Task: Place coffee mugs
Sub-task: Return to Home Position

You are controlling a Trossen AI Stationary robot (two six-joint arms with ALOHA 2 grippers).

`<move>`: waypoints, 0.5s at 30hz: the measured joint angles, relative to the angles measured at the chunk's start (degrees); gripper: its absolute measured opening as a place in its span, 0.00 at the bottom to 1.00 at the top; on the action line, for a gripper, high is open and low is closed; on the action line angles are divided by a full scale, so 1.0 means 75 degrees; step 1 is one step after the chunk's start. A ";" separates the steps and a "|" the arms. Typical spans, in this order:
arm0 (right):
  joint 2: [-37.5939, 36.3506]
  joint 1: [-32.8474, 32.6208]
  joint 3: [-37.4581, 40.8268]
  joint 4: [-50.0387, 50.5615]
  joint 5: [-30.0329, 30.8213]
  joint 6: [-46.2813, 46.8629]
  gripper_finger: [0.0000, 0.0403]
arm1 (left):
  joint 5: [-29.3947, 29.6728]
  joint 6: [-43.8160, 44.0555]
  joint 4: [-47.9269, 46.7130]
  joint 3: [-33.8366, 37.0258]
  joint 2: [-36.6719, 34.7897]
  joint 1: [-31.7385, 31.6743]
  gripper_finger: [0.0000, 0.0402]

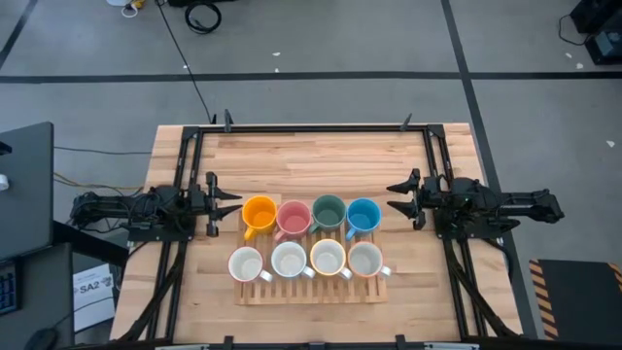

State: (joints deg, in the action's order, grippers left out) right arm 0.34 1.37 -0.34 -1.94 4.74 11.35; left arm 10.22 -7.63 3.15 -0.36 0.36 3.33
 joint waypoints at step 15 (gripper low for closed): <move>0.0003 0.0003 0.0000 0.0015 0.0033 -0.0531 0.59 | 0.0003 0.0001 0.0002 0.0000 0.0000 0.0000 0.28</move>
State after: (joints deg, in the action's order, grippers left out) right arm 0.36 1.39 -0.34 -1.83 4.99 7.37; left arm 10.24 -7.62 3.16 -0.36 0.36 3.33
